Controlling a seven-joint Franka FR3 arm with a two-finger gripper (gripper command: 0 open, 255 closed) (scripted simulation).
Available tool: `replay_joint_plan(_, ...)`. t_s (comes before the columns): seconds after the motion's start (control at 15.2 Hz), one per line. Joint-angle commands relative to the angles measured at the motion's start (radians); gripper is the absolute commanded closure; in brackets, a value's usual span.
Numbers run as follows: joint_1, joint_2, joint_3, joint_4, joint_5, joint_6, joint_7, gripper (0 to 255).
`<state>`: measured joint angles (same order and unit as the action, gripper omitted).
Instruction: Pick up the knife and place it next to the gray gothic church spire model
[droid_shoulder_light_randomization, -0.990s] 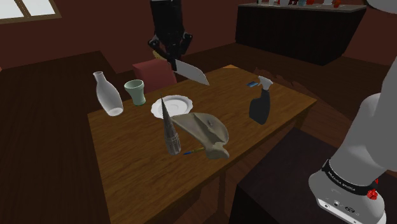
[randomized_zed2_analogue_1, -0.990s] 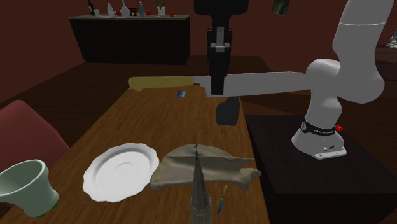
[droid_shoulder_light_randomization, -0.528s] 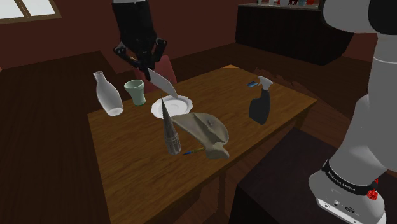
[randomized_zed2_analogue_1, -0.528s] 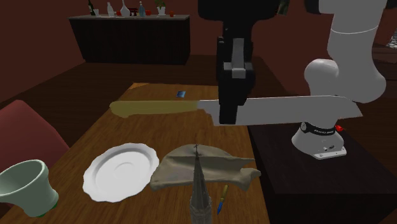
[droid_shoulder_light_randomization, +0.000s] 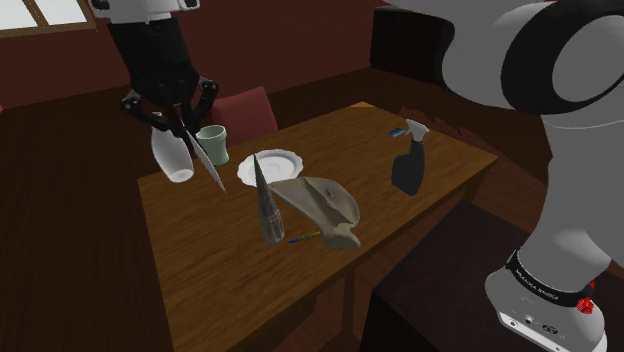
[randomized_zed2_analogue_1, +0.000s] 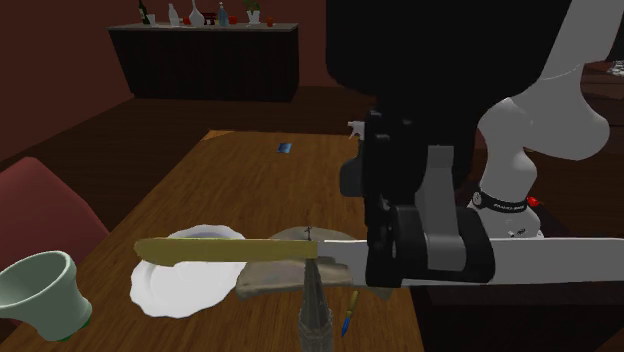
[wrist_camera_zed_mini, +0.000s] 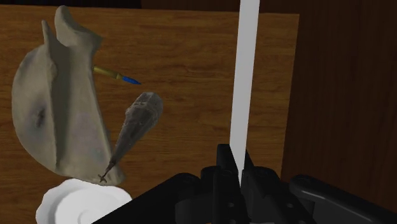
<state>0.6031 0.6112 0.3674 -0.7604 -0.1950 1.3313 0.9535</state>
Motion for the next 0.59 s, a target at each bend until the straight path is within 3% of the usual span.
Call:
replay_joint_plan(0.0, -0.018, -0.031, 0.005, -0.084, 0.009, 0.052, 0.005, 255)
replay_joint_plan(0.53, -0.065, -0.108, 0.012, -0.324, 0.033, 0.214, 0.008, 255)
